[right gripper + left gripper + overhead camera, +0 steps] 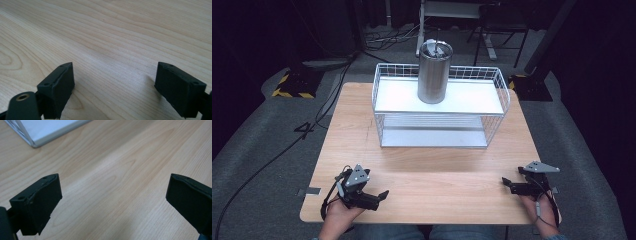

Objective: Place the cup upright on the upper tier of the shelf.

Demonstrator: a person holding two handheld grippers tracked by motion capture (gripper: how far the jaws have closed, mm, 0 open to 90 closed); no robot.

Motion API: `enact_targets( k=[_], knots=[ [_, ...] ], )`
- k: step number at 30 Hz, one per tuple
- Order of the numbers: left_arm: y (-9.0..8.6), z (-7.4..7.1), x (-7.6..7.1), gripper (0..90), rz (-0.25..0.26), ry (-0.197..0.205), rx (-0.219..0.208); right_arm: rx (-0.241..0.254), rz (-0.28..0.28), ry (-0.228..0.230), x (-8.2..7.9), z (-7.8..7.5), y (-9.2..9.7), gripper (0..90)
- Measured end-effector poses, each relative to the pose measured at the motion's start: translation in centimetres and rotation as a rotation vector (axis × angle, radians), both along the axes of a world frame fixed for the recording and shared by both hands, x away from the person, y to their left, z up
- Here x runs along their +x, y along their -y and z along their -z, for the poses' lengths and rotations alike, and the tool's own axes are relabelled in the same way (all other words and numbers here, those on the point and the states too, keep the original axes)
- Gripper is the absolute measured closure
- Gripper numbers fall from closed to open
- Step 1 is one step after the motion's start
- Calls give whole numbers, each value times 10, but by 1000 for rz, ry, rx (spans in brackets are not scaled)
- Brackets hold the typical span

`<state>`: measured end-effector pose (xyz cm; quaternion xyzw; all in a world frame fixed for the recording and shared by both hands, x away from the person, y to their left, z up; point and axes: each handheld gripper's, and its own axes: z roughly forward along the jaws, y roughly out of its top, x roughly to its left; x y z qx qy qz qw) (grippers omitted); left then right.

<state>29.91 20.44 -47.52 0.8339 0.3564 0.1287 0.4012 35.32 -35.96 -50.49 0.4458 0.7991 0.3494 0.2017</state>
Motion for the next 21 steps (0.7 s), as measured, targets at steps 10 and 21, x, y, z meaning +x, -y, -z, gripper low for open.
enact_targets(
  k=[10, 21],
  knots=[
    [5, 18, 4, 5, -9, -62, 71, -1, -2, 2, 0, 0, 0, 162],
    [6, 27, 6, 5, -21, -108, 120, -3, -2, 4, 0, 0, 0, 163]
  ],
)
